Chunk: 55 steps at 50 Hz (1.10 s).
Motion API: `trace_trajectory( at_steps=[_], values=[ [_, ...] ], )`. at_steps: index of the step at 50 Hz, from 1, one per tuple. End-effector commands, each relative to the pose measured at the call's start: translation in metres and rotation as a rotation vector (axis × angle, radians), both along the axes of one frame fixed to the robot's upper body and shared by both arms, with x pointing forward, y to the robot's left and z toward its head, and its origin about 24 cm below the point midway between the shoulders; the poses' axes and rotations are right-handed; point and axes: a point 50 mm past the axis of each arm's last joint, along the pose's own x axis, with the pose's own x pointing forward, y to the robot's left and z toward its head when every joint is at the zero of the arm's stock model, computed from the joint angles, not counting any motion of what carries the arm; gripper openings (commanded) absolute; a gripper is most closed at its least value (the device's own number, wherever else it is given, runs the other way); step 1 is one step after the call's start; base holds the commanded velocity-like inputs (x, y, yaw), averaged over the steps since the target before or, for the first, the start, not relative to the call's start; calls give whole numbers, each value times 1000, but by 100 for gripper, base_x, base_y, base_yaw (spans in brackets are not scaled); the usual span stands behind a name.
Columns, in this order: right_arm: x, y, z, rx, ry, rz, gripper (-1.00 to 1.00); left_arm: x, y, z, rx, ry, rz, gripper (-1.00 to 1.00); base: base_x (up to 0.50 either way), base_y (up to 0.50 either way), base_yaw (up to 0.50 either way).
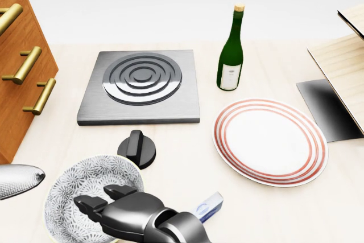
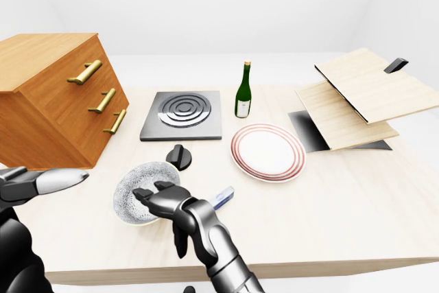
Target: Pick up the akita bowl and put it on the plate.
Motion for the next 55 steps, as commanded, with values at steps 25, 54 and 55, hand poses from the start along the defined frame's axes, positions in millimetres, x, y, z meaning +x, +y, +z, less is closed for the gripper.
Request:
trace_trajectory(
  at_steps=[25,54,55],
  values=[
    [4,19,-4,72,-89,-65,-100,-17,6,2,12,-26,9,100,0,0,0],
    [-16,24,91,390,-178,124,-100,-17,6,9,-38,-46,-104,100,0,0,0],
    [-6,20,88,353,-183,99,-100,-16,5,9,-26,-25,-110,100,0,0,0]
  ],
)
